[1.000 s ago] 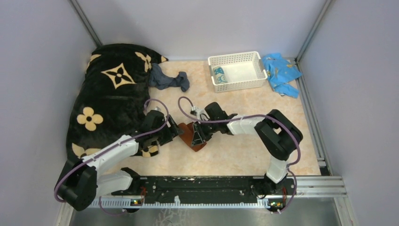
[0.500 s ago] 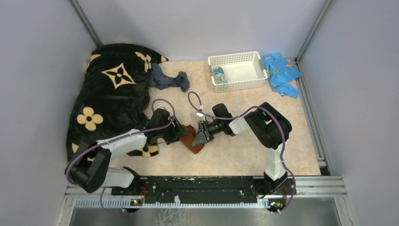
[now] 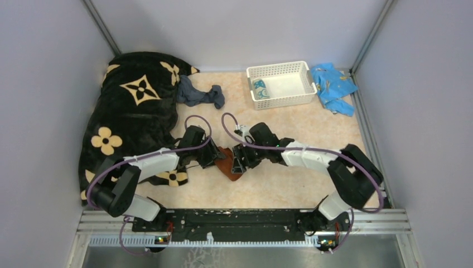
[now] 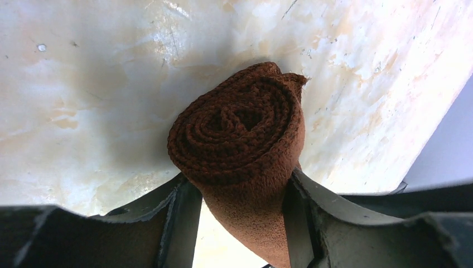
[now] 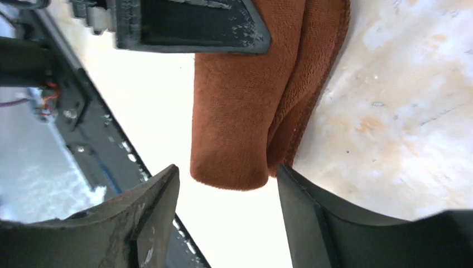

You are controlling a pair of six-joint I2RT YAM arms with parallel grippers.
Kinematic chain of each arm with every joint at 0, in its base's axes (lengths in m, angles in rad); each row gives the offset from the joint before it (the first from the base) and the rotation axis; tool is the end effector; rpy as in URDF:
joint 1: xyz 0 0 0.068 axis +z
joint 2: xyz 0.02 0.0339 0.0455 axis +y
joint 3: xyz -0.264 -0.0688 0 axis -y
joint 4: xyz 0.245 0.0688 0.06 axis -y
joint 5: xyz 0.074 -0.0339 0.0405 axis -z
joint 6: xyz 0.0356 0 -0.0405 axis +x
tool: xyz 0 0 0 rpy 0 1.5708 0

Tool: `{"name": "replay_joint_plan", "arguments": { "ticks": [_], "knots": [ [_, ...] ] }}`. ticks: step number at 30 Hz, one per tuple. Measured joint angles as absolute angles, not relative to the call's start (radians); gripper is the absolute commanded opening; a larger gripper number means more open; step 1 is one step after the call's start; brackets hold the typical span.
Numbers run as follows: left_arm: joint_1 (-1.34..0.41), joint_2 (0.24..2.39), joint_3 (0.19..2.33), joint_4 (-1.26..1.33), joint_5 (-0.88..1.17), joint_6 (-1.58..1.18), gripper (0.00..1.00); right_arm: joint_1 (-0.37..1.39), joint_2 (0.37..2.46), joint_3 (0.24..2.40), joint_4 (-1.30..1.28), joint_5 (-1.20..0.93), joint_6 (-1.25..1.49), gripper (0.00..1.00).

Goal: Roll the towels
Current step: Roll the towel at the center of the board.

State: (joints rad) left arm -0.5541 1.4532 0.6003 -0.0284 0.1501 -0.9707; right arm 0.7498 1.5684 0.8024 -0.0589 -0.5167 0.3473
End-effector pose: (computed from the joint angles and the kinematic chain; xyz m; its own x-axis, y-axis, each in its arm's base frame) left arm 0.2224 -0.1439 0.1464 -0.8667 -0.4233 -0.2640 -0.2020 0.7816 -0.5902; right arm 0.2140 0.2233 0.1738 -0.7906 -0.3319 -0.5146 -0.6049 0.5538 0.5722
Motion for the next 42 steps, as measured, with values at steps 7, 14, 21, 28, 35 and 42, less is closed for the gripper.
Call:
{"name": "replay_joint_plan", "arguments": {
  "ticks": [7, 14, 21, 28, 35, 42],
  "knots": [
    [-0.554, 1.460, 0.611, -0.042, 0.150, -0.970, 0.57, 0.987, 1.433, 0.907, -0.217, -0.067, 0.187, 0.71],
    [-0.557, 1.473, 0.627, -0.051, 0.151, -0.968, 0.58, 1.198, 1.542, 1.018, -0.253, 0.265, 0.059, 0.72],
    [-0.560, 1.473, 0.628, -0.052, 0.150, -0.968, 0.59, 1.294, 1.748, 1.050, -0.258, 0.484, -0.020, 0.69],
    [-0.561, 1.474, 0.633, -0.055, 0.149, -0.968, 0.64, 1.309, 1.822, 1.074, -0.274, 0.621, -0.033, 0.51],
    [-0.563, 1.447, 0.637, -0.088, 0.128, -0.966, 0.73, 1.287, 1.792, 1.032, -0.237, 0.583, -0.009, 0.30],
    [-0.559, 1.347, 0.636, -0.158, 0.089, -0.960, 0.77, 1.143, 1.665, 0.936, -0.167, 0.270, 0.024, 0.28]
  ]
}}
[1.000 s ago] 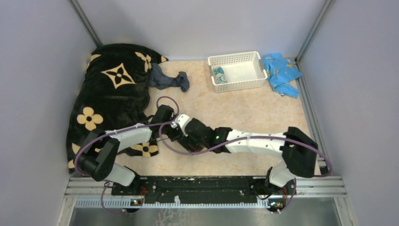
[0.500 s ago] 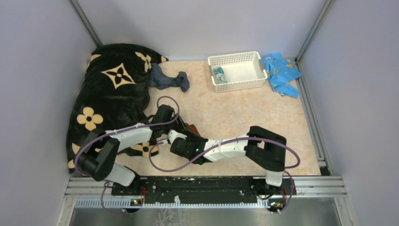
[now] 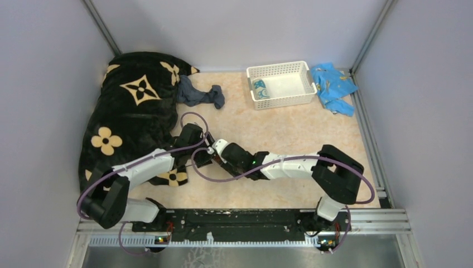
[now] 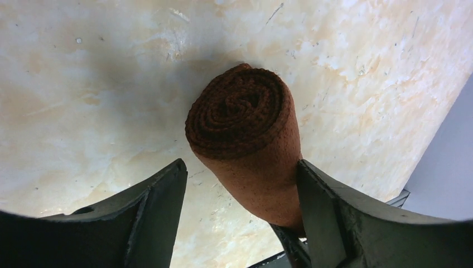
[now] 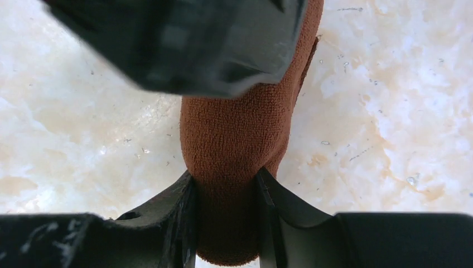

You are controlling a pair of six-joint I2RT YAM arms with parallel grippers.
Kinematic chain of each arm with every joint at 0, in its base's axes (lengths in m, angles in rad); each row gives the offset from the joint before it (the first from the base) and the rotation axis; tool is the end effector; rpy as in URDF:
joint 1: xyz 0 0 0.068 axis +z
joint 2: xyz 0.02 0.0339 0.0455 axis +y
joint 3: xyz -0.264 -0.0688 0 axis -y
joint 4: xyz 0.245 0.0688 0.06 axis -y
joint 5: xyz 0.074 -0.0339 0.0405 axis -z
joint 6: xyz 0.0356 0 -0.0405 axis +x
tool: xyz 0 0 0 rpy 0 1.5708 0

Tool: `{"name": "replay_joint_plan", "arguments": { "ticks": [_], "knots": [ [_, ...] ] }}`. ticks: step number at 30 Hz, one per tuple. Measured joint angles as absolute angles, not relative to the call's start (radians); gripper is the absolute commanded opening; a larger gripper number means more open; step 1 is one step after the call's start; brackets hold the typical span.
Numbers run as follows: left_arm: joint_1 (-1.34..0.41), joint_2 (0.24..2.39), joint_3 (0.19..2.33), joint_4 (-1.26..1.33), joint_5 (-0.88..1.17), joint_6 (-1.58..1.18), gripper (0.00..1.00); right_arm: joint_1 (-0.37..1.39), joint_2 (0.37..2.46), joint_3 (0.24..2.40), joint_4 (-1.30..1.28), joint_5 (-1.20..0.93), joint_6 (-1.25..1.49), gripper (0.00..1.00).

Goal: Roll the towels
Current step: Roll the towel at the center of the board.

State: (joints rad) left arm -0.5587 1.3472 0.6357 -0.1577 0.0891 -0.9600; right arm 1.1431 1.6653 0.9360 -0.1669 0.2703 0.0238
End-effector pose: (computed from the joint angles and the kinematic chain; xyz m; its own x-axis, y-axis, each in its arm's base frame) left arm 0.2161 -0.1388 0.1728 -0.8439 -0.4347 -0.3145 -0.1998 0.7986 -0.5677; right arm 0.1477 0.3011 0.1732 -0.3431 -0.6973 -0.6294 -0.7998 0.5682 -0.1936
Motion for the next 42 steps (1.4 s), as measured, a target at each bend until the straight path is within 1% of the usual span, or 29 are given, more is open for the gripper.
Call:
{"name": "replay_joint_plan", "arguments": {
  "ticks": [7, 12, 13, 17, 19, 21, 27, 37, 42],
  "knots": [
    [-0.556, 1.350, 0.633, -0.146, 0.098, -0.961, 0.76, 1.028, 1.615, 0.882, -0.112, -0.006, 0.076, 0.28],
    [-0.554, 1.424, 0.634, -0.109, 0.106, -0.962, 0.67, 0.980, 1.613, 0.854, -0.059, -0.144, 0.117, 0.29],
    [-0.554, 1.439, 0.635, -0.102, 0.109, -0.965, 0.63, 0.971, 1.613, 0.849, -0.051, -0.161, 0.125, 0.29],
    [-0.554, 1.482, 0.656, -0.079, 0.128, -0.964, 0.56, 0.946, 1.613, 0.844, -0.044, -0.197, 0.148, 0.41],
    [-0.554, 1.494, 0.662, -0.074, 0.136, -0.963, 0.54, 0.946, 1.613, 0.848, -0.052, -0.188, 0.151, 0.49],
    [-0.554, 1.502, 0.667, -0.075, 0.141, -0.961, 0.53, 0.957, 1.613, 0.863, -0.079, -0.155, 0.148, 0.54],
    [-0.554, 1.512, 0.675, -0.079, 0.149, -0.945, 0.53, 1.052, 1.624, 0.945, -0.198, 0.025, 0.094, 0.61],
    [-0.554, 1.530, 0.693, -0.091, 0.154, -0.937, 0.55, 1.151, 1.781, 1.073, -0.295, 0.262, 0.011, 0.63],
    [-0.550, 1.536, 0.700, -0.097, 0.163, -0.935, 0.57, 1.165, 1.814, 1.096, -0.307, 0.318, 0.020, 0.58]
  ]
}}
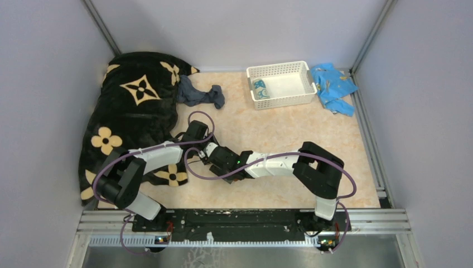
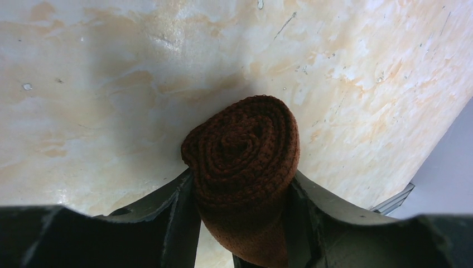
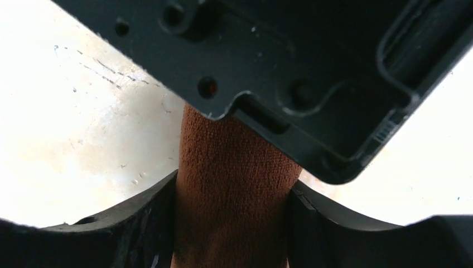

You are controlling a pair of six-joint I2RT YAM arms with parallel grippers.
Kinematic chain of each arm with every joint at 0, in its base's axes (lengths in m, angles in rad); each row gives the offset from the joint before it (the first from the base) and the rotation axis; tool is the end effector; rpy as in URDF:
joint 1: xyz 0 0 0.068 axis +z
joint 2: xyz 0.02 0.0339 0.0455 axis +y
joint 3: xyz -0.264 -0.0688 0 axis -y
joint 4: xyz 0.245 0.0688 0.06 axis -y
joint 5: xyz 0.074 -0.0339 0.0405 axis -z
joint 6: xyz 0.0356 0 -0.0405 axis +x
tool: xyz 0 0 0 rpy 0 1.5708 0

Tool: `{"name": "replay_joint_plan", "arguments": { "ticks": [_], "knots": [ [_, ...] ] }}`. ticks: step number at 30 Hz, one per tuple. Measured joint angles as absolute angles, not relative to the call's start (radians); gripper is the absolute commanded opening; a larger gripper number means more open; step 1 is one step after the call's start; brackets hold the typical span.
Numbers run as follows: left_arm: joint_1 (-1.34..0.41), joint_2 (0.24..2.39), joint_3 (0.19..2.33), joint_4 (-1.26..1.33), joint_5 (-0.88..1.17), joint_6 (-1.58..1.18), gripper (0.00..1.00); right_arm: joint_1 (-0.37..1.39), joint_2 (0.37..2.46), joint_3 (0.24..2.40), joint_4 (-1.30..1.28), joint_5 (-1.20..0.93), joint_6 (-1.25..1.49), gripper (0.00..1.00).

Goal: Roll the towels
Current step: Roll the towel at the center of the board, then pick up the towel at the center of the board.

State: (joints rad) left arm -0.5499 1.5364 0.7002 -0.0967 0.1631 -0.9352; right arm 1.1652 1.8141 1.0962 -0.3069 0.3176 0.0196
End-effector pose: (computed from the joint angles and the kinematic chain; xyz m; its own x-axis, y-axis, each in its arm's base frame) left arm 0.2397 -0.1537 0.1481 -0.8879 -0.3871 -0.2486 -0.1961 0.8073 -0.5567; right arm 0.1537 0.3297 0.1616 -0.3530 -0.7749 -0.5244 -0.8022 0.5391 -0.2567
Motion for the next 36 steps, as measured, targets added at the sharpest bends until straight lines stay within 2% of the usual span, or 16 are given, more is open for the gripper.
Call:
{"name": "replay_joint_plan", "arguments": {
  "ticks": [6, 10, 17, 26, 36],
  "knots": [
    [-0.550, 1.536, 0.703, -0.097, 0.166, -0.934, 0.63, 1.164, 1.819, 1.096, -0.307, 0.328, 0.030, 0.37],
    [-0.550, 1.529, 0.713, -0.111, 0.159, -0.918, 0.70, 1.162, 1.813, 1.086, -0.300, 0.332, 0.039, 0.29],
    [-0.507, 1.521, 0.802, -0.232, 0.120, -0.838, 0.75, 1.146, 1.760, 1.039, -0.299, 0.327, 0.055, 0.25],
    [-0.282, 1.346, 0.990, -0.359, 0.027, -0.667, 0.79, 1.009, 1.644, 1.050, -0.478, 0.320, 0.043, 0.23],
    [-0.241, 1.125, 0.994, -0.416, -0.099, -0.465, 0.83, 0.680, 1.615, 1.380, -0.611, 0.376, -0.043, 0.24]
  ]
}}
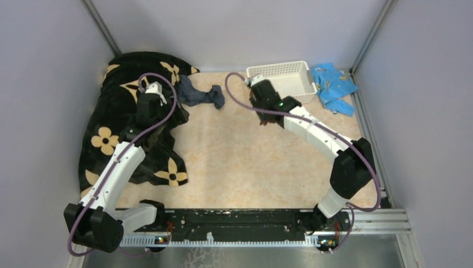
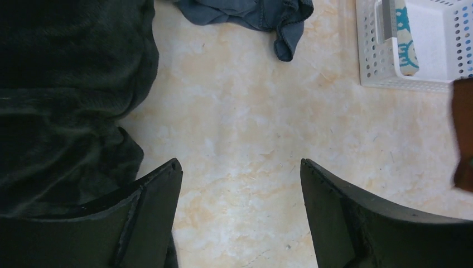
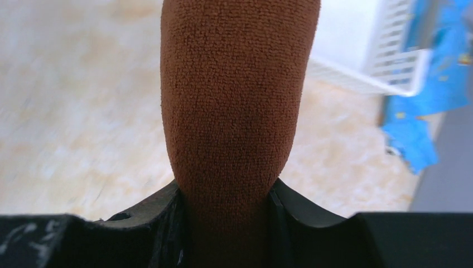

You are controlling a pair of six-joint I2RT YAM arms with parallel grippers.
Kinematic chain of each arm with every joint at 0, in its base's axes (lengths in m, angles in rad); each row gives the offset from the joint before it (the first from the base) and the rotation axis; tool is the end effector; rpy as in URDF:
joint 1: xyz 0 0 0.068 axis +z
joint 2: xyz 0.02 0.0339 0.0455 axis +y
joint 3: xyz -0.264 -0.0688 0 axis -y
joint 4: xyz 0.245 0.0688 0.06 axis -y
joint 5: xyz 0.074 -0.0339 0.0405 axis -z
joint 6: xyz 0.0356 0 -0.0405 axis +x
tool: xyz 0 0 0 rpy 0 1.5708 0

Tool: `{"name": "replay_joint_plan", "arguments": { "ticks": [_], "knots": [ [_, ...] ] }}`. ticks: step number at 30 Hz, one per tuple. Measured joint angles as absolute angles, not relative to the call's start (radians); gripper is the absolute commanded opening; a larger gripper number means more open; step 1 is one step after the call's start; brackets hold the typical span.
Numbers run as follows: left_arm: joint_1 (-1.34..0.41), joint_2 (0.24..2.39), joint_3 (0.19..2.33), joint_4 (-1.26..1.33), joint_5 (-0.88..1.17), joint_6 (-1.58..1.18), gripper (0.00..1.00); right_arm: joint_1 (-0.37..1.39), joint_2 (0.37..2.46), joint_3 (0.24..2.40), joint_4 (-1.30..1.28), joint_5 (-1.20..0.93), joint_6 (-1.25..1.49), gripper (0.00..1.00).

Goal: Roll the towels
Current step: Pick up the towel at the center of the board, then place the towel in the bin.

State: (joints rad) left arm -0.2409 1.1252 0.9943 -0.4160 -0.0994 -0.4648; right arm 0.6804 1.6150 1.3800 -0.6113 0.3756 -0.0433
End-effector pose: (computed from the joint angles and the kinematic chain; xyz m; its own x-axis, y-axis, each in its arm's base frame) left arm 0.2440 -0.0563 0.3223 -0.5210 -0.3313 -0.7867 -0.0877 0.9375 -0.3367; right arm 0.2841 0.2131 0.2983 -0.5644 -0.5086 -0.6502 -0.4211 0.8549 -0.3031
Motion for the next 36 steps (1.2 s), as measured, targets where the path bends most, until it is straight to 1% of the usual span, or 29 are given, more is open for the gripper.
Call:
{"name": "replay_joint_plan", "arguments": {
  "ticks": [3, 6, 11, 19, 24, 28, 36],
  "knots": [
    [-0.239, 1.110, 0.994, -0.418, -0.107, -0.416, 0.83, 0.573, 1.654, 1.499, -0.606, 0.418, -0.077, 0.24],
    [-0.239, 1.109, 0.993, -0.424, -0.110, -0.385, 0.83, 0.482, 1.738, 1.601, -0.557, 0.458, -0.111, 0.24],
    [-0.237, 1.103, 0.979, -0.427, -0.122, -0.351, 0.84, 0.374, 1.948, 1.746, -0.485, 0.515, -0.185, 0.24],
    [-0.226, 1.104, 0.968, -0.427, -0.144, -0.332, 0.84, 0.299, 2.277, 1.948, -0.389, 0.524, -0.285, 0.24],
    [-0.217, 1.117, 0.966, -0.427, -0.147, -0.331, 0.84, 0.296, 2.424, 2.048, -0.380, 0.492, -0.323, 0.25],
    [-0.212, 1.124, 0.965, -0.427, -0.147, -0.331, 0.84, 0.296, 2.482, 2.111, -0.427, 0.422, -0.321, 0.26],
    [-0.197, 1.127, 0.965, -0.427, -0.139, -0.331, 0.84, 0.284, 2.483, 2.157, -0.525, 0.247, -0.249, 0.29]
  ]
}}
